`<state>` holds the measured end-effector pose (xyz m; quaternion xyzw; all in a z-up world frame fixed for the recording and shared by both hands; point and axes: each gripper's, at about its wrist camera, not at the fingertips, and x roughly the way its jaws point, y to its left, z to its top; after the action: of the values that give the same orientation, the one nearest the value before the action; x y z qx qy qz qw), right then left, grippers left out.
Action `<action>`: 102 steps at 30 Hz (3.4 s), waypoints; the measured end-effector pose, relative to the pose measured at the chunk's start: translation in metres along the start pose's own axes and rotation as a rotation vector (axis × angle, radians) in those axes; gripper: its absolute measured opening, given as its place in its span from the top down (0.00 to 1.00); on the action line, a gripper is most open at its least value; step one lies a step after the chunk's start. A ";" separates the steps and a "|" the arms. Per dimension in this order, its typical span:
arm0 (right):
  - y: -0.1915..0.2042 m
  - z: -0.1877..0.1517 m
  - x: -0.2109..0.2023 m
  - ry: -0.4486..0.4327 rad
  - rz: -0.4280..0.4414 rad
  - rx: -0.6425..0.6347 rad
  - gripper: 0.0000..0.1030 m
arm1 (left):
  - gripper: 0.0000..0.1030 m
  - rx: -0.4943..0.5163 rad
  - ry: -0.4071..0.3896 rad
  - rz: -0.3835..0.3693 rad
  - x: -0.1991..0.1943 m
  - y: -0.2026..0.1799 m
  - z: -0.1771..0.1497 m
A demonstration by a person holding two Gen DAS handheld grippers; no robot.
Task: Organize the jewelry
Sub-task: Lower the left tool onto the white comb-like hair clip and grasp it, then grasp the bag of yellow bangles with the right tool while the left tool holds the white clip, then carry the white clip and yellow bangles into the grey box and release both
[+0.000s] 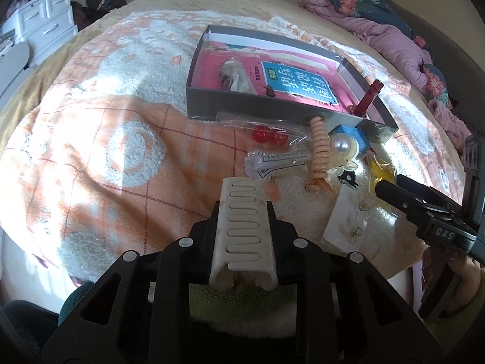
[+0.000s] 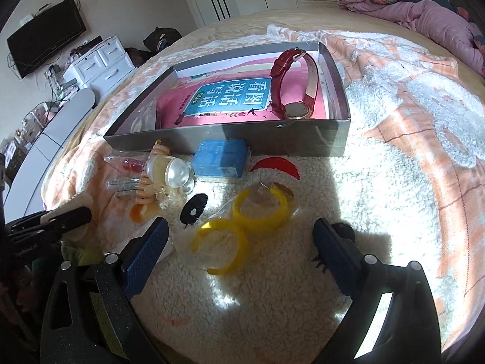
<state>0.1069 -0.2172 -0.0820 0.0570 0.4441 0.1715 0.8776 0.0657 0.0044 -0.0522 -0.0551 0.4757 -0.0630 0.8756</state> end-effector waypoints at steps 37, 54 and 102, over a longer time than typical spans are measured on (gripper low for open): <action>-0.021 -0.001 -0.078 -0.172 -0.035 -0.093 0.44 | 0.82 0.023 -0.136 -0.011 -0.036 -0.002 0.026; -0.023 0.028 -0.075 -0.211 -0.038 -0.107 0.44 | 0.82 0.091 -0.165 -0.030 -0.027 -0.022 0.065; -0.033 0.100 0.037 -0.069 -0.117 -0.135 0.44 | 0.82 0.154 -0.085 -0.057 0.077 -0.036 0.143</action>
<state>0.2156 -0.2292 -0.0584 -0.0225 0.4035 0.1473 0.9027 0.2256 -0.0389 -0.0325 -0.0037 0.4302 -0.1218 0.8945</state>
